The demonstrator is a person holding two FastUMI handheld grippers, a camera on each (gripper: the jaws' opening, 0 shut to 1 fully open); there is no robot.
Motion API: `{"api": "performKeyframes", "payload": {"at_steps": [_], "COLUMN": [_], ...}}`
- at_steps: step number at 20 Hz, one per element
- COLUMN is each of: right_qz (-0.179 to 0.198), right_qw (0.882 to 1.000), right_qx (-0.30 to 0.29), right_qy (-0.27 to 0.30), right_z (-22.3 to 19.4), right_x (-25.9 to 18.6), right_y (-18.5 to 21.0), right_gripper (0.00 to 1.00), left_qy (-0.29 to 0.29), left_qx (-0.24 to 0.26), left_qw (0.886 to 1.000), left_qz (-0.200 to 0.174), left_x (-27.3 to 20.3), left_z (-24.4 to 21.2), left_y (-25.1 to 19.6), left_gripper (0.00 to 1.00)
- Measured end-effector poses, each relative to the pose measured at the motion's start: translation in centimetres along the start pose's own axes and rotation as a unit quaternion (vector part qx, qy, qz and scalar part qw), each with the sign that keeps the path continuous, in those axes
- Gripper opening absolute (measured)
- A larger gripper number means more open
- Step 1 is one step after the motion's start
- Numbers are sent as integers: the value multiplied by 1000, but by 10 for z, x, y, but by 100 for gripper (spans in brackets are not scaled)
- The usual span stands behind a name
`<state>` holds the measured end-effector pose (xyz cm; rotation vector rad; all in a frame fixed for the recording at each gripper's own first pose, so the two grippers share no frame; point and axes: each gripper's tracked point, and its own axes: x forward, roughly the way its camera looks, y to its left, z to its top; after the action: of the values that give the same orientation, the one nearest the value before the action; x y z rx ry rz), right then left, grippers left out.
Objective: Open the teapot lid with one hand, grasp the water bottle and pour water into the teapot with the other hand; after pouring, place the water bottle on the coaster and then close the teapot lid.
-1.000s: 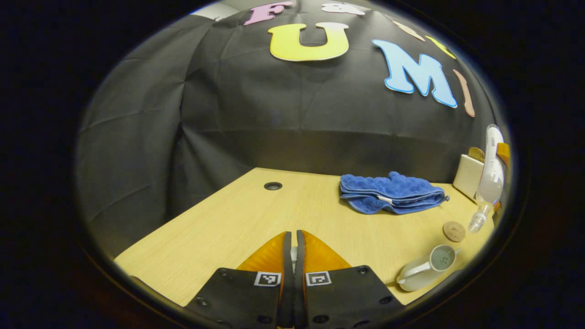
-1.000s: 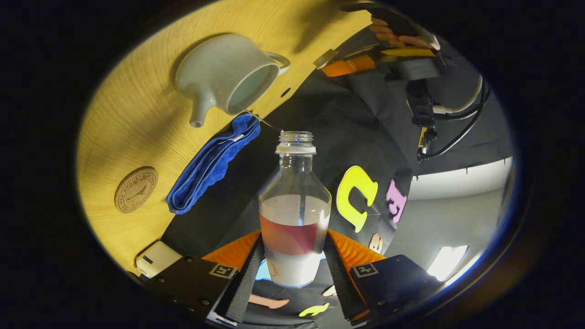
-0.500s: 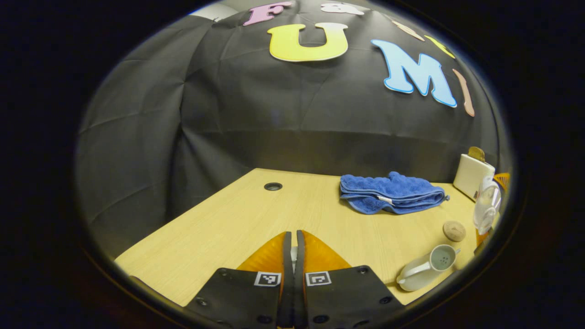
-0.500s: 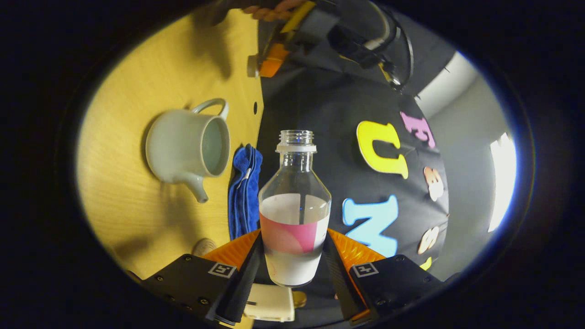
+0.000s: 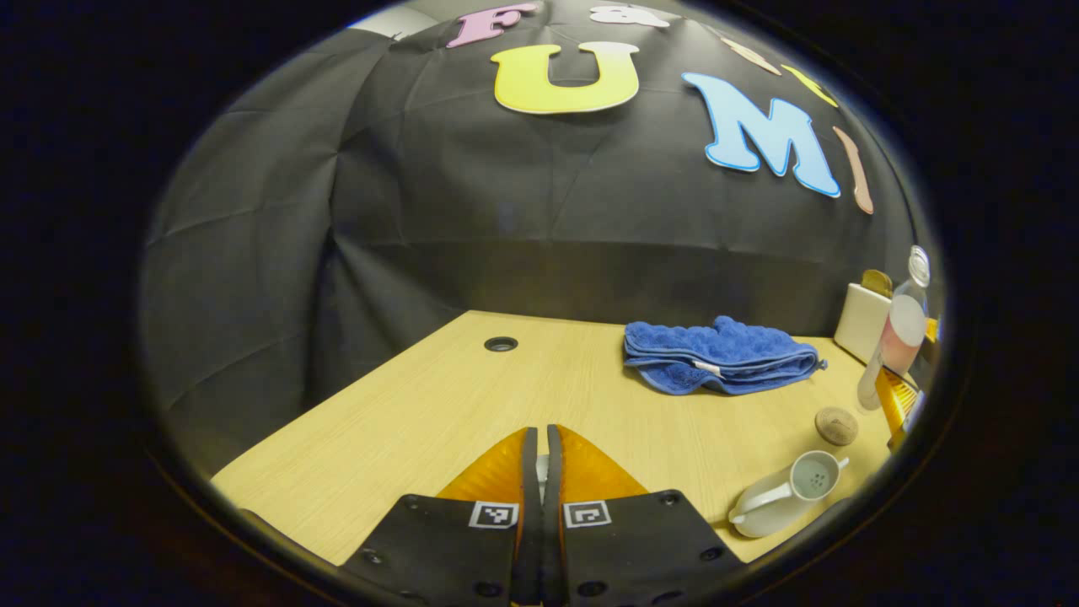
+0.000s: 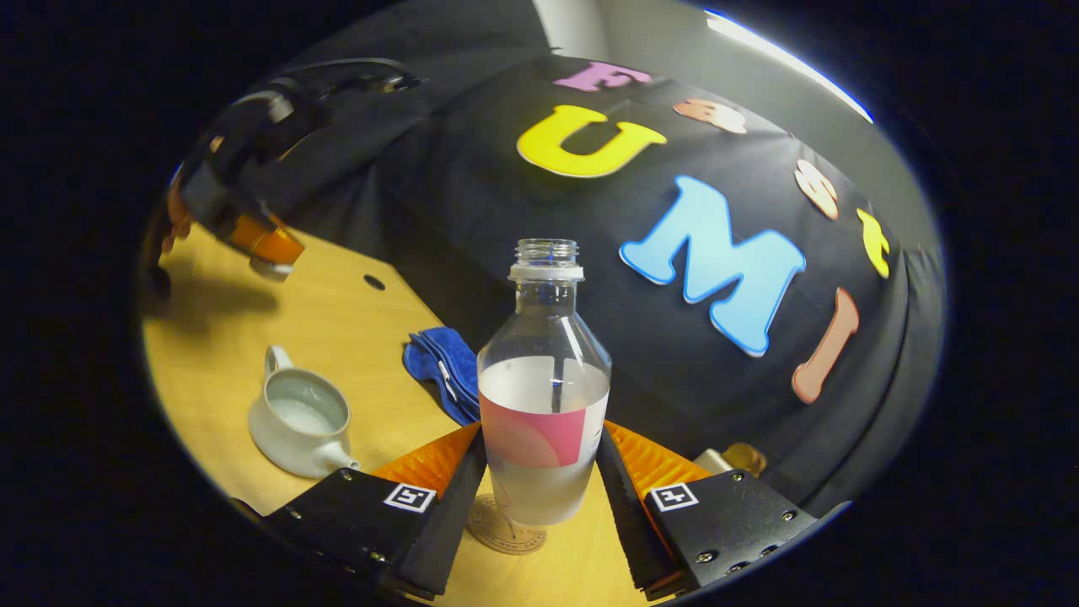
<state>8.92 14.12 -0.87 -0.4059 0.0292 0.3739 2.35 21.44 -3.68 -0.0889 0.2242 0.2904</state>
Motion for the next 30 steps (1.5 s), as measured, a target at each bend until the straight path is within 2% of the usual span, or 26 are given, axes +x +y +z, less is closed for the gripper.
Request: {"api": "performKeyframes", "payload": {"at_steps": [3,10,12,17,26,27,30], "right_qz": [1,6,-5,-1,-1,0,-5], "right_qw": [995,975,973,965,967,967,967], "right_qx": [100,217,222,254,246,246,250], "right_qy": [19,54,62,68,67,65,50], "right_z": [-19,-60,-69,-78,-77,-77,-69], "right_x": [3,15,19,23,26,26,23], "right_y": [-15,-27,-34,-37,-37,-38,-44], "right_gripper": [77,77,77,78,80,87,90], "left_qy": [0,2,4,6,8,7,2], "left_qx": [0,3,4,5,6,6,5], "left_qw": [1000,1000,1000,1000,1000,1000,1000], "left_qz": [-1,1,1,2,-1,-1,-5], "left_x": [0,1,3,3,4,3,1], "left_z": [0,-2,-4,-6,-6,-6,-2], "left_y": [0,0,0,-1,-3,-3,-5], "left_gripper": [6,6,6,6,6,6,6]}}
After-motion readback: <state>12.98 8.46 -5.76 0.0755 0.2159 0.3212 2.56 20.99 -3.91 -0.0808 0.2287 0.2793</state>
